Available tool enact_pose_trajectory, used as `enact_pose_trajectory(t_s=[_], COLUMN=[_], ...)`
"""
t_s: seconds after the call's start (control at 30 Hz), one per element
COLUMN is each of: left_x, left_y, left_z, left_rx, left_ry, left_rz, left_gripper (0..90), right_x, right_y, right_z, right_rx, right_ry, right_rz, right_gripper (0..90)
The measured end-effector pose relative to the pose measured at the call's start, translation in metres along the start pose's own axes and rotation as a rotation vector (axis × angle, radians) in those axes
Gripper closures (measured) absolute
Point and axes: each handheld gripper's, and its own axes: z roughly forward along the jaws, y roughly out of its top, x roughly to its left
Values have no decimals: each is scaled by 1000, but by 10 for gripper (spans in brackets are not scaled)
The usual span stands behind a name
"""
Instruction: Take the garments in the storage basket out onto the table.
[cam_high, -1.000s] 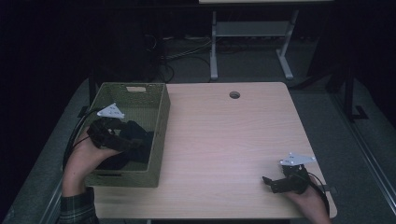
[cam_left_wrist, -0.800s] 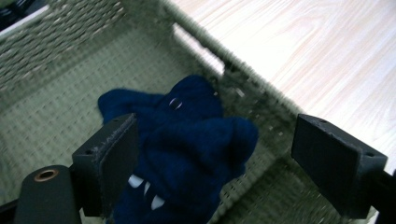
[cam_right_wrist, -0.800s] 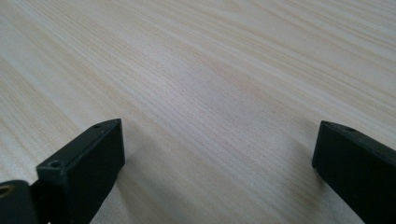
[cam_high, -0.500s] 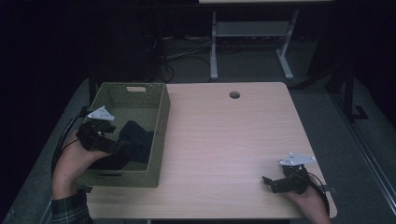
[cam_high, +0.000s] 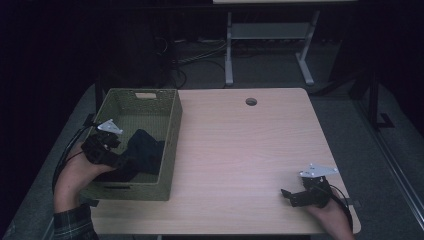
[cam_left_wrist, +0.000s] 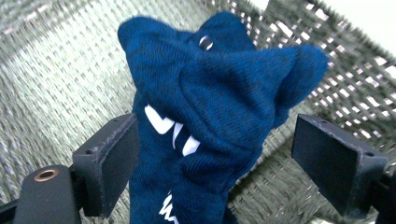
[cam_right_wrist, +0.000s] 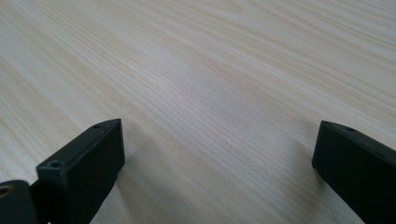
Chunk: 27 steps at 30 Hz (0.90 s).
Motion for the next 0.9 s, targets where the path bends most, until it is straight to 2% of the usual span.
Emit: enact_pose_trajectory(t_s=[0.27, 0.4, 0.67, 0.9], left_x=[4, 4, 5, 5], left_y=[-4, -5, -6, -4], left_z=[12, 21, 34, 46], left_rx=[57, 97, 167, 200], left_ry=[-11, -30, -36, -47], left_rz=[-7, 13, 2, 12], left_gripper=[148, 148, 148, 148], right_x=[0, 0, 0, 0], right_y=[0, 0, 0, 0], right_z=[0, 0, 0, 0], right_rx=[0, 0, 0, 0], right_ry=[0, 0, 0, 0], right_rz=[0, 0, 0, 0], right_gripper=[20, 20, 20, 20])
